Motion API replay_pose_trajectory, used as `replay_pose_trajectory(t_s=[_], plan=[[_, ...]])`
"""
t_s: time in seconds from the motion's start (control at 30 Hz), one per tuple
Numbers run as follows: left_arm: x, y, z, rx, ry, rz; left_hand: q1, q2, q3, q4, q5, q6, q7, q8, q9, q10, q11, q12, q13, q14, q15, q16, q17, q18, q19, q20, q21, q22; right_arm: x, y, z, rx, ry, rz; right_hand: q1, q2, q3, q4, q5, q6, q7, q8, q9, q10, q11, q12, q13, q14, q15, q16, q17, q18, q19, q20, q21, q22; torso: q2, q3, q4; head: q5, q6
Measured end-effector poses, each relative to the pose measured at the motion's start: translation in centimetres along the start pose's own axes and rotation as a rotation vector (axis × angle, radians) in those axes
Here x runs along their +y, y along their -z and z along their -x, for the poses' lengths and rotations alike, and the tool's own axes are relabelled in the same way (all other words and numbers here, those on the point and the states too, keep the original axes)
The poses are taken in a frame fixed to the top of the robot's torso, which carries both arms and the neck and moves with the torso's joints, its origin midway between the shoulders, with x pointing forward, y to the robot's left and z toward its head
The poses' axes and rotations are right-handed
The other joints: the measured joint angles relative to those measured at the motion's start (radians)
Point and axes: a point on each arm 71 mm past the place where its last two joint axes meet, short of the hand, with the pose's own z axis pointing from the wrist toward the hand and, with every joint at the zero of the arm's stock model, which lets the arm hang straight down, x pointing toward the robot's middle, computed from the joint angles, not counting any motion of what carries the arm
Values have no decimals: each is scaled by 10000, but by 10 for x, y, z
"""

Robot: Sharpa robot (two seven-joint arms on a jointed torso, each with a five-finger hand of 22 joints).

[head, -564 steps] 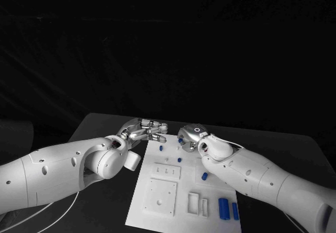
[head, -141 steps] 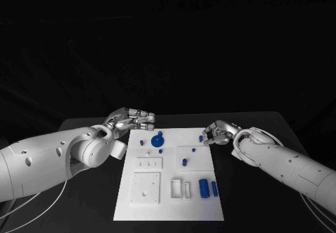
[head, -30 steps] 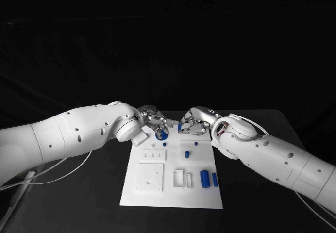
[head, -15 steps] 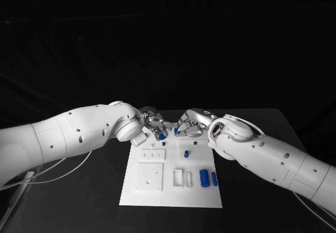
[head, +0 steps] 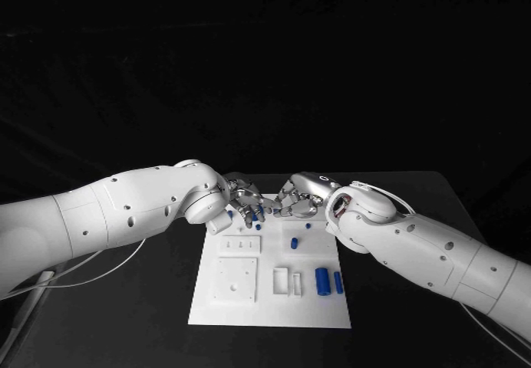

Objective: Assemble the parts on the task board

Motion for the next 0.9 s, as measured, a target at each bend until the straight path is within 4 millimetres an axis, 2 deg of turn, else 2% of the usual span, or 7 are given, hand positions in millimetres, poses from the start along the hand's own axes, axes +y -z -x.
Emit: replay_pose_trajectory(t_s=[0.17,0.2,0.4,0.47,0.57,0.7,0.9], plan=[[0,-1,0,38,-61,61,7,134,-37,-37,0,0,0,0,0,0,0,0,-7,0,0,45,1,0,3,-2,-46,78,1,0,-2,93,10,20,0,0,0,0,0,-3,2,0,-1,0,0,0,0,-1,1,0,0,1,0,0,0,0,4,1,-4,-1,9],[0,-1,0,40,-68,68,20,225,-54,-88,0,0,0,0,0,0,0,0,-14,0,0,45,1,-1,22,-21,-45,112,2,0,-3,123,15,33,0,0,-16,16,0,-3,3,0,-1,0,0,0,0,0,1,0,0,0,0,0,0,0,4,1,-4,-1,9],[0,-1,-1,37,-98,104,38,341,-39,-127,40,57,15,0,-1,0,1,0,-37,0,0,84,1,0,75,0,-85,164,4,0,-8,334,57,118,0,0,-29,28,0,-4,4,-1,-2,0,0,0,0,-1,2,0,0,0,0,0,0,-1,5,4,-3,-9,11],[0,-1,0,33,-103,116,52,534,-16,-149,40,169,-22,0,11,0,0,0,-48,0,0,84,12,1,75,0,-85,207,5,0,-10,394,70,138,0,0,-29,28,0,-4,4,-2,-3,0,0,0,0,-1,2,0,0,0,0,0,0,-1,5,6,-3,-12,11],[0,-1,-1,42,-114,142,111,600,14,-266,98,276,-60,-1,69,0,1,0,-48,1,0,122,35,0,111,-35,-85,272,6,0,-11,441,84,158,0,0,-29,27,1,-5,5,-2,-3,0,0,0,0,0,2,0,1,1,0,0,0,-1,6,6,0,-17,6],[-1,-2,-1,68,-138,194,243,732,69,-455,232,303,-86,-1,102,-37,-35,0,-62,1,0,193,55,0,111,-35,-85,382,7,0,-12,455,99,175,0,0,-56,54,48,-5,5,-2,-2,0,1,0,0,0,3,0,1,0,0,0,0,-2,11,6,3,-28,3],[-1,-3,-2,137,-186,281,283,772,110,-634,562,410,-122,-3,101,1,-73,0,-95,1,0,193,65,0,110,-35,-125,472,7,0,-13,460,115,187,0,0,-57,53,48,-5,5,-2,-2,1,1,0,0,0,3,0,1,0,0,0,0,-2,15,8,3,-45,-2]])
